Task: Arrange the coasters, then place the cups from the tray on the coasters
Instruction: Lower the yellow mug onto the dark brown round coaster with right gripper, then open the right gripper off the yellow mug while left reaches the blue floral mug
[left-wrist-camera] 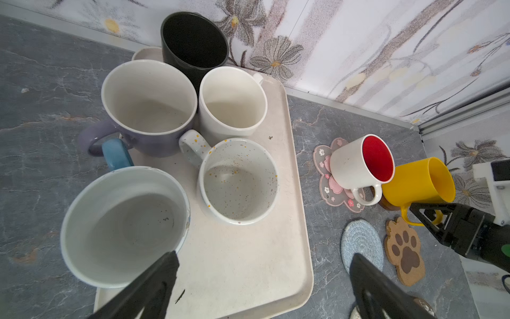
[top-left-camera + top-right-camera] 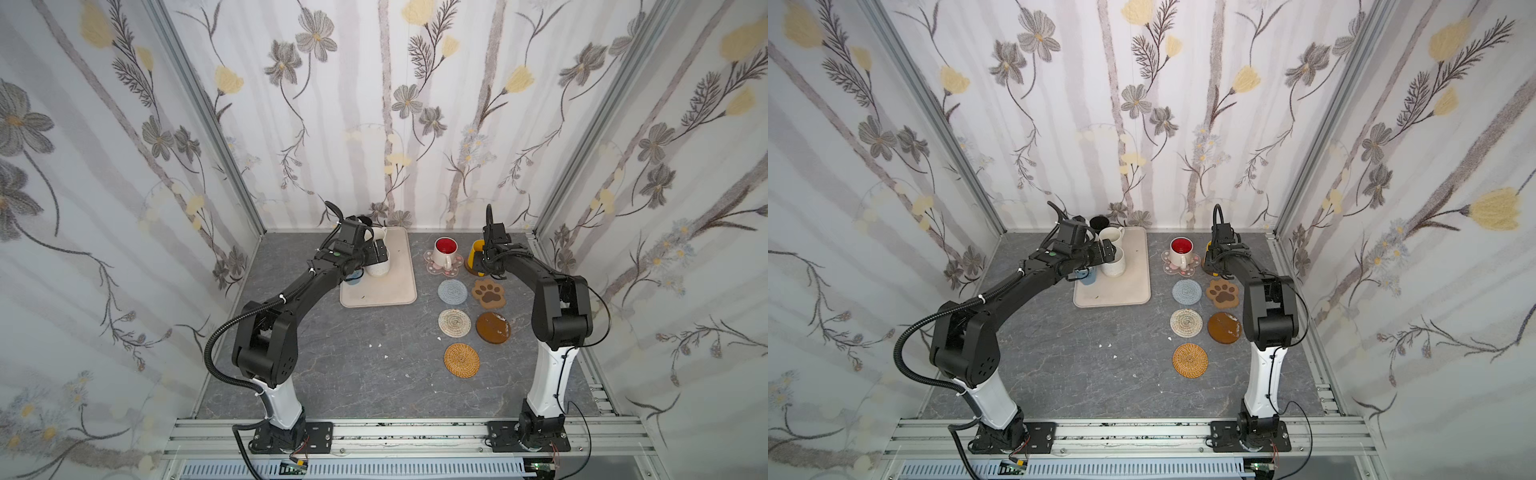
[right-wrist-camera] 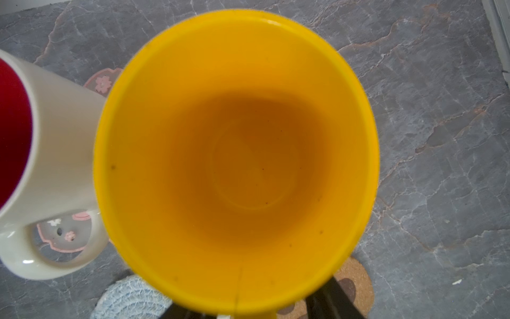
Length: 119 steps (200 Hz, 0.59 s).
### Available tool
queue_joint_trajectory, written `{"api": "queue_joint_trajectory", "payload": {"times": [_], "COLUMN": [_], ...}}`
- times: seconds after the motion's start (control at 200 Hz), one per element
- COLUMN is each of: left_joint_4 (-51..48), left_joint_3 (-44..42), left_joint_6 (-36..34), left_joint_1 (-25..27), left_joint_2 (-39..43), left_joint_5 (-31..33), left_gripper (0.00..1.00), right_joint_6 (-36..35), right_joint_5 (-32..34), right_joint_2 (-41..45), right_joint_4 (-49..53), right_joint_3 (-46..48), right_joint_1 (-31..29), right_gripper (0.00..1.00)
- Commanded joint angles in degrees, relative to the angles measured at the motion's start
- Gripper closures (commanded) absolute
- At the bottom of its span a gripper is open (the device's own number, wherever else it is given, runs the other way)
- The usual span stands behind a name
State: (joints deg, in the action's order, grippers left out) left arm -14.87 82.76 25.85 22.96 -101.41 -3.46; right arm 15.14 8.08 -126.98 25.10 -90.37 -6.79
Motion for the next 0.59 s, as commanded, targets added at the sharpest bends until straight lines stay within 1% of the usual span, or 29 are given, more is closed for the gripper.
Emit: {"api": "queue_joint_trajectory", "payload": {"times": [0.0, 0.065, 0.135, 0.19, 0.265, 0.31, 0.375, 0.425, 0.485, 0.59], "left_joint_4": [-0.2, -0.6, -1.2, -1.7, -2.3, -2.7, -3.2, -3.3, -3.6, -3.9], "left_joint_3": [0.5, 0.7, 1.1, 1.2, 1.1, 1.1, 0.8, 0.7, 0.8, 2.1], "left_joint_6": [-0.9, -1.1, -1.3, -1.2, -1.2, -1.2, -1.2, -1.1, -1.4, -2.3], "left_joint_1": [-0.4, -0.7, -1.2, -2.1, -3.7, -4.9, -6.9, -8.3, -9.8, -11.8], "left_joint_2": [0.7, 0.9, 1.3, 1.7, 2.0, 2.1, 2.1, 2.0, 1.6, 0.1], "left_joint_5": [0.8, 1.0, 1.1, 1.1, 0.4, 0.0, -0.5, -0.8, -0.8, 0.1], "left_gripper": [0.0, 0.0, 0.0, 0.0, 0.07, 0.15, 0.34, 0.45, 0.54, 0.67], "right_joint_6": [0.2, 0.2, 0.2, 0.1, 0.0, 0.0, -0.1, -0.1, -0.2, -0.5], "right_joint_5": [0.9, 0.9, 0.9, 0.9, 0.8, 0.7, 0.6, 0.5, 0.6, 0.9], "right_joint_2": [1.2, 1.7, 2.6, 3.6, 5.3, 6.5, 8.4, 10.1, 12.1, 15.7], "right_joint_4": [-2.2, -2.3, -2.3, -2.3, -2.3, -2.5, -2.9, -3.3, -3.5, -4.5], "right_joint_3": [0.1, 0.3, 0.4, 0.5, 0.8, 1.1, 1.8, 2.7, 3.7, 6.1], "right_joint_1": [-0.1, -0.1, -0.1, -0.1, -0.1, -0.1, -0.4, -0.8, -1.5, -3.9], "right_gripper": [0.46, 0.43, 0.36, 0.33, 0.29, 0.27, 0.25, 0.24, 0.24, 0.24]}}
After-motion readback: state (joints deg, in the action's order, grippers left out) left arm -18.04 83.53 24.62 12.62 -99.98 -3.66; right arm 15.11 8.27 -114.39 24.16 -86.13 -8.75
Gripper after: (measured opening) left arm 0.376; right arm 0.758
